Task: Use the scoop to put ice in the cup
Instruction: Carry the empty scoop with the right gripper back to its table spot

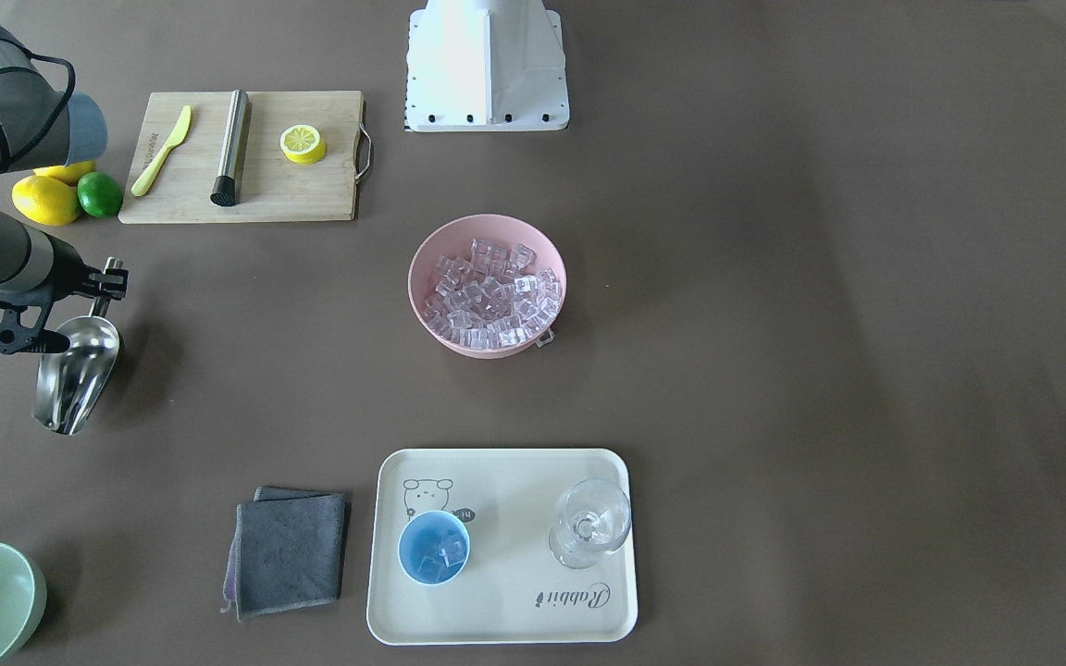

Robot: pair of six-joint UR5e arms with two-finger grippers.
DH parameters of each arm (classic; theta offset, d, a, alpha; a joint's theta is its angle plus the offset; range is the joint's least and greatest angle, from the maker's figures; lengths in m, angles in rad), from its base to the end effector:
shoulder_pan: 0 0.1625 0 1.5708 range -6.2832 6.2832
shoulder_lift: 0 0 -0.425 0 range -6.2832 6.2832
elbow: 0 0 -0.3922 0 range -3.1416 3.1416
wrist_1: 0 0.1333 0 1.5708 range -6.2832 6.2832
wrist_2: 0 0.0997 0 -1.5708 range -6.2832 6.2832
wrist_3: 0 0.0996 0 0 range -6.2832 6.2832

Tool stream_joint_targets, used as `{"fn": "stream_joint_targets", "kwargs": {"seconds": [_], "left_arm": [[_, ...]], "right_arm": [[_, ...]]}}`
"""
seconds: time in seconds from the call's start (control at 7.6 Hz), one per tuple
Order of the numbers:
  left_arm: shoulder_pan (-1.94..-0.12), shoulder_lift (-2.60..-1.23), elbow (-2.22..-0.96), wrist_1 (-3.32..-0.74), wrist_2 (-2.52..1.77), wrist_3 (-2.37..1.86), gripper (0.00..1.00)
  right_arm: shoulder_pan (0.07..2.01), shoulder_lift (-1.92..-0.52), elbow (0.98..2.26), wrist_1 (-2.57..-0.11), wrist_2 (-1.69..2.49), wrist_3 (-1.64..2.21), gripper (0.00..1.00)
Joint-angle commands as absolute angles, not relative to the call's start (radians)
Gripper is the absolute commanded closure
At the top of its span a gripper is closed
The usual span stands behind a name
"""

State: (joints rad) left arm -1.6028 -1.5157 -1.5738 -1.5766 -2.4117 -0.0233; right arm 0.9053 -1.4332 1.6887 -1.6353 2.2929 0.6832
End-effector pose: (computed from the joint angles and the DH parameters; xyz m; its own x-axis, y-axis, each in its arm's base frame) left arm -0.0739 -0.4627 0.6782 0.6644 -0.0790 -0.7432 0.0475 0.9968 -0.0636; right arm -0.2864 -0.4742 0.5388 0.7804 0.0516 0.6231 0.1464 0.9538 -0.2624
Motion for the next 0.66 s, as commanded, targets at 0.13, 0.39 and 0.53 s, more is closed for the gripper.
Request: {"fn": "stream_joint_targets", "kwargs": {"seconds": [0.13, 0.39, 0.53], "left_arm": [[-1.605, -1.513, -1.585, -1.588, -2.410, -0.028, 0.02], [-1.606, -1.513, -1.585, -1.589, -2.411, -0.029, 0.02], [-1.606, -1.513, -1.585, -1.589, -2.411, -0.029, 0.02]], "right_arm": [[0.961, -1.427, 1.715, -1.635, 2.304, 0.683, 0.00], [1.099, -1.430, 1.771, -1.635, 2.319, 0.683, 0.00], [1.165, -1.431, 1.798, -1.635, 2.321, 0.680, 0.00]]}}
